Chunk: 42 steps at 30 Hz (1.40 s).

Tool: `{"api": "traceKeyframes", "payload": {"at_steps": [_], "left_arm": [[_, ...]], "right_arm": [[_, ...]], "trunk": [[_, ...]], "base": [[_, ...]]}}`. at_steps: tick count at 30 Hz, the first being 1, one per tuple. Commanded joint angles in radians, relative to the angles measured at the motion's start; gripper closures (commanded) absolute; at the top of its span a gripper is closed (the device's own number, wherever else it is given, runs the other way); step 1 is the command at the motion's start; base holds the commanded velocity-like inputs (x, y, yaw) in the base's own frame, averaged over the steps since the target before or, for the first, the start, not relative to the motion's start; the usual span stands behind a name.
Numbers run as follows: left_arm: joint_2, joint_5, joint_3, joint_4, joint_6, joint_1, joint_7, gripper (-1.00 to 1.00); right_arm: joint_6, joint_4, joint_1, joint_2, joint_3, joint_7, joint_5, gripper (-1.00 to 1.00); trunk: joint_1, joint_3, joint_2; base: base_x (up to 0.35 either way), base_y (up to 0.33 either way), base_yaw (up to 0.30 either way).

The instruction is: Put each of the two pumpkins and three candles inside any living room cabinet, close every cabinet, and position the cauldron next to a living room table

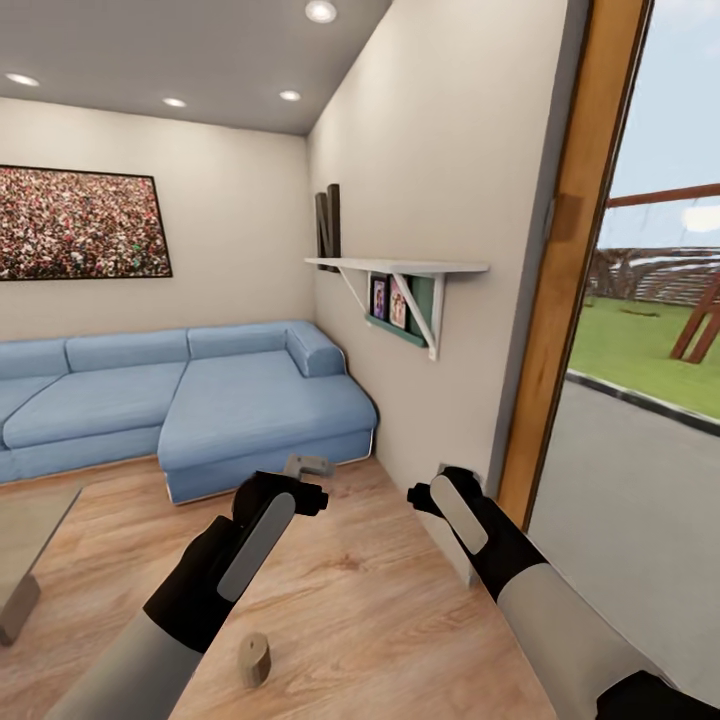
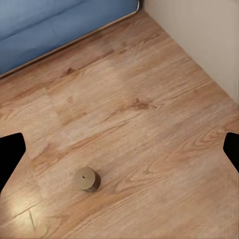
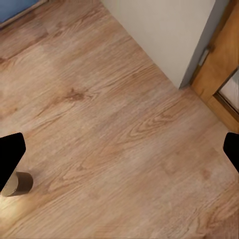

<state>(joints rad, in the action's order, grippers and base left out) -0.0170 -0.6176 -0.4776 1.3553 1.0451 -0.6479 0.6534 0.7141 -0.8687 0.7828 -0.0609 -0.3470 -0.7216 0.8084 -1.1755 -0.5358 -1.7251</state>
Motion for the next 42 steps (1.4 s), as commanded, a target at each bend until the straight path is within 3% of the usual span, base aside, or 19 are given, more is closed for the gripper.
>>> {"api": "traceKeyframes", "payload": {"at_steps": [1,18,23,31,34,35,36,38,42], "left_arm": [[0.000,-0.010,-0.001,0.001,0.002,-0.001,0.011,-1.00],[-0.001,-0.010,0.001,-0.001,0.002,-0.001,0.008,-1.00],[-0.002,-0.011,0.002,-0.044,0.002,-0.002,0.007,-1.00],[-0.004,-0.018,0.003,-0.266,0.002,-0.015,0.002,-1.00],[-0.004,-0.021,0.024,-0.344,0.002,-0.031,-0.004,-1.00],[-0.004,-0.022,0.050,-0.389,0.002,-0.039,-0.012,-1.00],[-0.003,-0.022,0.075,-0.439,-0.003,-0.049,-0.029,-1.00],[-0.003,-0.022,0.092,-0.496,-0.020,-0.062,-0.053,-1.00],[-0.002,-0.015,0.112,-0.732,-0.127,-0.137,-0.171,-1.00]], "right_arm": [[0.001,-0.001,0.001,0.000,-0.003,-0.010,0.010,-1.00],[0.001,-0.001,0.001,-0.002,-0.004,-0.010,0.006,-1.00],[0.002,-0.001,0.001,-0.002,-0.004,-0.010,0.006,-1.00],[0.020,-0.001,0.000,-0.002,-0.007,-0.012,0.004,-1.00],[0.033,-0.001,0.001,-0.003,-0.008,-0.012,0.003,-1.00],[0.036,-0.001,0.001,-0.003,-0.008,-0.012,0.002,-1.00],[0.038,-0.001,0.001,-0.003,-0.008,-0.012,0.001,-1.00],[0.040,-0.001,0.001,-0.004,-0.009,-0.012,0.001,-1.00],[0.041,-0.002,0.001,-0.004,-0.009,-0.013,0.000,-1.00]], "trunk": [[0.000,-0.001,-0.001],[0.000,-0.001,-0.001],[0.000,-0.001,-0.001],[0.000,-0.001,-0.001],[0.000,-0.001,-0.001],[0.000,-0.001,-0.001],[0.000,-0.001,-0.001],[0.000,-0.001,-0.001],[0.000,-0.001,-0.001]], "base": [[0.265,0.000,0.000],[0.233,0.038,0.216],[0.183,0.018,0.288],[0.045,0.002,0.289],[0.005,0.000,0.270],[0.002,0.000,0.163],[0.002,0.000,0.104],[0.001,0.000,0.075],[0.000,0.000,0.029]]}}
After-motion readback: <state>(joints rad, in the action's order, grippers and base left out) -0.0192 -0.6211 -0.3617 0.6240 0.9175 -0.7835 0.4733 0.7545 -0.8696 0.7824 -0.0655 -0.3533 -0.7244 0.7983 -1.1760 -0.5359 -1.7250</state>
